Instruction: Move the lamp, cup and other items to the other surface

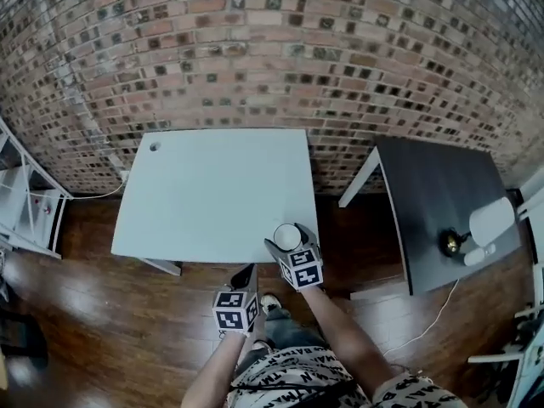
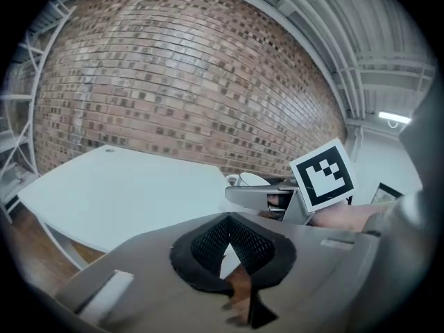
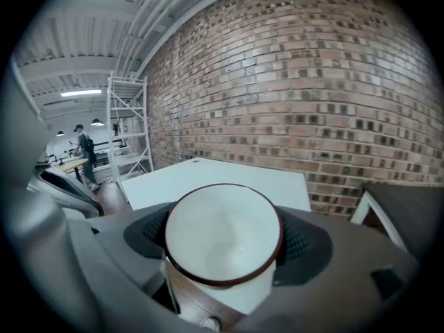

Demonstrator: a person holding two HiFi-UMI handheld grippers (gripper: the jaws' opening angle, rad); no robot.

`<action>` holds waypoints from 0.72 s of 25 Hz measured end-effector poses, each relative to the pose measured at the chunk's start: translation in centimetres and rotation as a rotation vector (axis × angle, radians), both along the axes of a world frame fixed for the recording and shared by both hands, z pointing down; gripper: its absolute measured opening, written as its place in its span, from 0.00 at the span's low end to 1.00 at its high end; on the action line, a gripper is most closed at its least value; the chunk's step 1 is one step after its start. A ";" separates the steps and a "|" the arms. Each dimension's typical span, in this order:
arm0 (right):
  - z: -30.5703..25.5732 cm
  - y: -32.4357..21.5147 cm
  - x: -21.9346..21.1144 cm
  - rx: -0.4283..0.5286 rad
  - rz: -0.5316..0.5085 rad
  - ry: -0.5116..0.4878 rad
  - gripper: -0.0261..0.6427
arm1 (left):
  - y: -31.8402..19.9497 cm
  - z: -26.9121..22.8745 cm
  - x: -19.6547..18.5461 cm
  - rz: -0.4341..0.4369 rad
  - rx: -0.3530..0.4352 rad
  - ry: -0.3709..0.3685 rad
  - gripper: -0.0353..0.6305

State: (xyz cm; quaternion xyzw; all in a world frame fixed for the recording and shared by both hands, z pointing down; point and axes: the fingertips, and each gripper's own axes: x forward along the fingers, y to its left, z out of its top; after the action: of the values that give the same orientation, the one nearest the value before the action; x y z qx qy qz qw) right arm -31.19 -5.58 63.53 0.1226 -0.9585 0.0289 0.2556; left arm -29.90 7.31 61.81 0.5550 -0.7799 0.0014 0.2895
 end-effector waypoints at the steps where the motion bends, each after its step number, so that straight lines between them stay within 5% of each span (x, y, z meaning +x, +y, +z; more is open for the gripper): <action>1: -0.4 -1.0 1.8 0.000 0.038 -0.001 0.67 | -0.9 -0.1 1.4 0.037 0.005 0.002 0.06; 11: -2.7 -16.9 25.9 0.047 0.478 0.011 0.67 | -15.8 -0.6 20.1 0.482 0.034 -0.011 0.06; 18: -2.2 -27.3 38.5 0.048 0.649 0.022 0.67 | -27.1 -0.1 29.7 0.636 0.038 -0.039 0.06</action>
State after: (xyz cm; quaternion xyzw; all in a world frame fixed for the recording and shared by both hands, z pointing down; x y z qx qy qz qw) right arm 7.30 -32.92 61.28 0.4280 -0.8670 0.0850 0.2406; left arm -0.16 -19.77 61.70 0.7760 -0.5726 0.0880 0.2492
